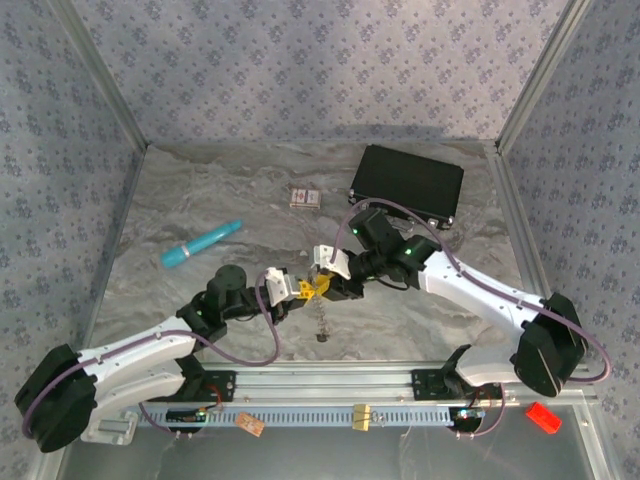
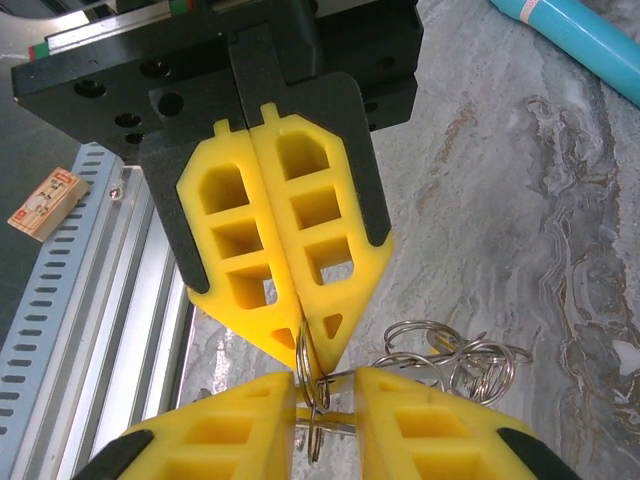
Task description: Put the keys on the keyring
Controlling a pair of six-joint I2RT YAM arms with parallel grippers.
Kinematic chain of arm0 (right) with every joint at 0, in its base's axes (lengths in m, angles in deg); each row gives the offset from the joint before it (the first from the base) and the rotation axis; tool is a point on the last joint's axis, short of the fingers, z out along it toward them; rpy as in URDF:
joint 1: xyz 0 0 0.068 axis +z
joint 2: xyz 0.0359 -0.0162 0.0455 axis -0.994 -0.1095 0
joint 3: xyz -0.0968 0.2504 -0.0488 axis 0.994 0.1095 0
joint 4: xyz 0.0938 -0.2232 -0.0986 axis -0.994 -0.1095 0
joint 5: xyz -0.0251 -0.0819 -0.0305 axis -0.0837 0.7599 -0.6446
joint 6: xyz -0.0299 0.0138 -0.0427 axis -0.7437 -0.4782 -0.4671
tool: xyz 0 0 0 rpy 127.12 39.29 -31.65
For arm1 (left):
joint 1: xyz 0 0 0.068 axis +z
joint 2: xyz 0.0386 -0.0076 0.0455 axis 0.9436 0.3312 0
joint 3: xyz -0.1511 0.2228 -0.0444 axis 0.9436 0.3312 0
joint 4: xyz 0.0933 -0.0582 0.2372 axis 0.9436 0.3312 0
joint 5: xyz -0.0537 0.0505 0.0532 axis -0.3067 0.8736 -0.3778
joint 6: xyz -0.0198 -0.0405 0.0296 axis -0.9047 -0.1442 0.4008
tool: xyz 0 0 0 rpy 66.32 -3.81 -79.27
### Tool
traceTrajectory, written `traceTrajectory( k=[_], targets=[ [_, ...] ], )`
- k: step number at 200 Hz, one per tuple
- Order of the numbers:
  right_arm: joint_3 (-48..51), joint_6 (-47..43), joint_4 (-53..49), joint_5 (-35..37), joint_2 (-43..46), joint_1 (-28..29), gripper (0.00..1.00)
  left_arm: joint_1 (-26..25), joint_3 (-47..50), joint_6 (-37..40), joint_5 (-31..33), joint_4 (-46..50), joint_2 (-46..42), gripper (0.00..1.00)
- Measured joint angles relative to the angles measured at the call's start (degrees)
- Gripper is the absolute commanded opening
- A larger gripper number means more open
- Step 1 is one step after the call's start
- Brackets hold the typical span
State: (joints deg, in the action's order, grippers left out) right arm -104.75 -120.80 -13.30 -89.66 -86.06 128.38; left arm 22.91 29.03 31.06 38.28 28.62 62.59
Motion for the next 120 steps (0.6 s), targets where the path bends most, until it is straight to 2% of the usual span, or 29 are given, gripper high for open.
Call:
traceTrajectory(
  k=[9, 14, 32, 44, 105, 120],
  targets=[
    [0.1, 0.2, 0.0, 0.0, 0.0, 0.1, 0.0, 0.0, 0.1, 0.0, 0.1, 0.0, 0.0, 0.0],
    [0.1, -0.1, 0.0, 0.1, 0.0, 0.2, 0.0, 0.0, 0.1, -0.1, 0.1, 0.0, 0.0, 0.0],
    [0.1, -0.3, -0.2, 0.7, 0.0, 0.4, 0.0, 0.0, 0.2, -0.3, 0.2, 0.1, 0.0, 0.15],
    [0.0, -0.5, -0.5, 1.6, 0.0, 0.9, 0.0, 0.0, 0.2, -0.5, 0.5, 0.5, -0.2, 0.17],
    [-6.1, -4.7, -9.2, 9.3, -4.0, 4.5, 0.0, -0.1, -1.7, 2.2, 1.6, 7.1, -1.0, 0.15],
    [-6.8, -5.3, -10.2, 9.7, -4.3, 4.7, 0.0, -0.3, -2.6, 2.6, 1.6, 8.1, -0.2, 0.12]
  ],
)
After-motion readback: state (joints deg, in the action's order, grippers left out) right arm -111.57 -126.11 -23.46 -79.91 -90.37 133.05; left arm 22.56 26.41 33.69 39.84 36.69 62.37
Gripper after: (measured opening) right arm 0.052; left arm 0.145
